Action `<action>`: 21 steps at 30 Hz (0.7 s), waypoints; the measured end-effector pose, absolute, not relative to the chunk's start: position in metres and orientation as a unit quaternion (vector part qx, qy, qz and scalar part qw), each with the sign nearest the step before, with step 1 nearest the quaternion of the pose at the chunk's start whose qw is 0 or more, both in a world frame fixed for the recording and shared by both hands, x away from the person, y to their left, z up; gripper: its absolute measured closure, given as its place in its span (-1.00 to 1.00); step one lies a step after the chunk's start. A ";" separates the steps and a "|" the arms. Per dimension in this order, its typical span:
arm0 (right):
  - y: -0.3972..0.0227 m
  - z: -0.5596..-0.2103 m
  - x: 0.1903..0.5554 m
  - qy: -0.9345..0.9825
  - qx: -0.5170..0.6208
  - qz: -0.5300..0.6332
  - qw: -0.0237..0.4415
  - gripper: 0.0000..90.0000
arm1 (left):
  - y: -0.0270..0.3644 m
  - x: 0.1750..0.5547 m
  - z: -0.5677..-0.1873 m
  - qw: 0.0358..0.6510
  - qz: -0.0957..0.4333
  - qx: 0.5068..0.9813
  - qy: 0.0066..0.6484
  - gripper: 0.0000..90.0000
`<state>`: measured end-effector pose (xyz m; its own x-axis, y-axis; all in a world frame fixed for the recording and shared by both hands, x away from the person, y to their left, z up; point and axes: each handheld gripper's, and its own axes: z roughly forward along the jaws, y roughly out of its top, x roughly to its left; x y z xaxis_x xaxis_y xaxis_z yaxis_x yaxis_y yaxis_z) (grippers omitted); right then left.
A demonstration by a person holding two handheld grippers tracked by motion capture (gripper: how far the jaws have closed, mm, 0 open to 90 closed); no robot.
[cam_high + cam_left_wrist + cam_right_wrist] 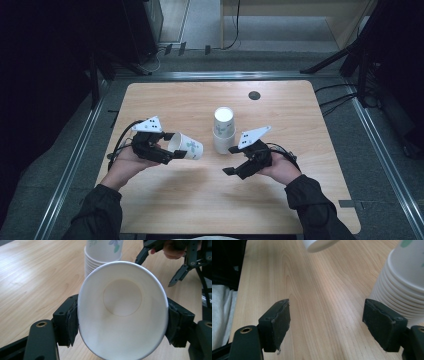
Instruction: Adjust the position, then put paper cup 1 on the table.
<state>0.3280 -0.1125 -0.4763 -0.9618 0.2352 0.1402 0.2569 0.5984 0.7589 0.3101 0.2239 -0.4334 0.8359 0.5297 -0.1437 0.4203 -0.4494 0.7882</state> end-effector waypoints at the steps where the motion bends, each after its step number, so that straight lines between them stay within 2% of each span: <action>1: -0.113 -0.476 0.329 -0.893 -0.139 -0.427 0.011 -0.50 | 0.226 0.311 -0.433 0.444 0.059 0.849 0.282 -0.42; 21: -0.119 -0.478 0.335 -0.894 -0.160 -0.419 0.005 -0.50 | 0.268 0.322 -0.431 0.401 0.079 0.846 0.343 -0.43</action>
